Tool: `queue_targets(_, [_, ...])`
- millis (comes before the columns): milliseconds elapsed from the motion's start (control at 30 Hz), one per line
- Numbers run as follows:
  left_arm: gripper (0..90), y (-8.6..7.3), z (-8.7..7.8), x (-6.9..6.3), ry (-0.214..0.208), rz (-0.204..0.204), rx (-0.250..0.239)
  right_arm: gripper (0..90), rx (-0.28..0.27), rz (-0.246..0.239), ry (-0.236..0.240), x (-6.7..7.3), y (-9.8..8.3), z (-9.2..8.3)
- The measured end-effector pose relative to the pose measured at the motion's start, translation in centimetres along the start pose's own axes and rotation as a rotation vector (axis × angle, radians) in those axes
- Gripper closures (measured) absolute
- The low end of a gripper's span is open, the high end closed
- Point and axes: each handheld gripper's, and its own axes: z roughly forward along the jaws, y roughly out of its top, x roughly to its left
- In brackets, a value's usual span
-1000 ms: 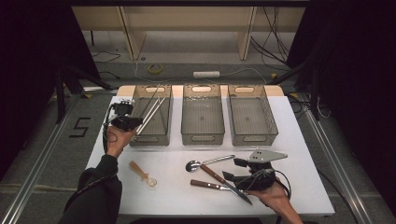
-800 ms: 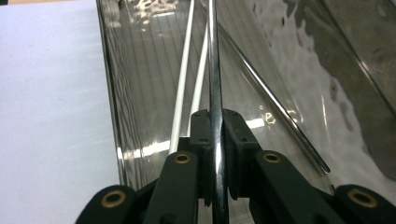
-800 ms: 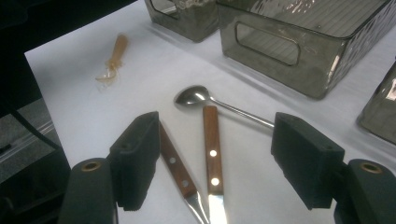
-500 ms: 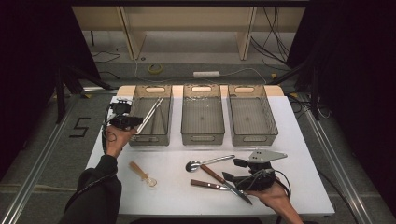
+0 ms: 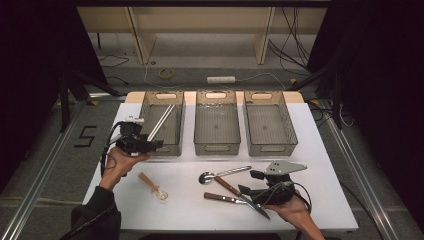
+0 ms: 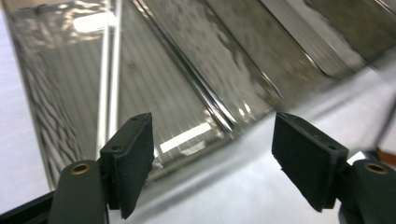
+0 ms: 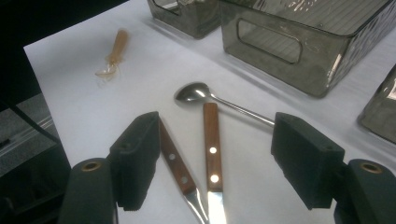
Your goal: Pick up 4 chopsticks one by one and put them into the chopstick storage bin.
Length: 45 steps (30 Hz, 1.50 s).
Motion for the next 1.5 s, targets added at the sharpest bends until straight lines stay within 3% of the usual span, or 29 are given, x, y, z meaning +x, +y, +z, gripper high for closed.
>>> queue_targets(233, [25.3, -0.9, -1.2, -0.9, 0.025, 0.052, 0.046, 33.8, 0.010, -0.004, 0.004, 0.2, -0.1, 0.2])
queue_targets(433, [23.6, -1.7, -1.3, -2.0, 0.069, 0.045, 0.103, 33.8, 0.008, -0.006, 0.006, 0.3, -0.1, 0.1])
queue_targets(667, [22.7, -2.6, -1.2, -2.3, 0.127, -0.008, 0.144, 33.8, 0.011, -0.007, 0.003, 0.3, -0.1, 0.2])
queue_targets(733, [22.7, -3.0, -1.3, -2.4, 0.147, -0.044, 0.141, 33.8, 0.008, -0.006, 0.003, 0.3, -0.1, 0.1])
queue_targets(1033, [21.1, -4.5, -1.9, -2.4, 0.167, -0.111, 0.122, 33.8, 0.008, -0.006, -0.005, 0.5, 0.0, 0.2])
queue_targets(1300, [21.0, -5.5, -2.2, -2.4, 0.173, -0.123, 0.116, 33.8, 0.017, -0.012, -0.007, 1.1, 0.2, 0.6])
queue_targets(1500, [20.8, -6.4, -2.3, -2.3, 0.185, -0.178, 0.112, 33.8, 0.018, -0.017, -0.004, 1.3, 0.3, 0.7])
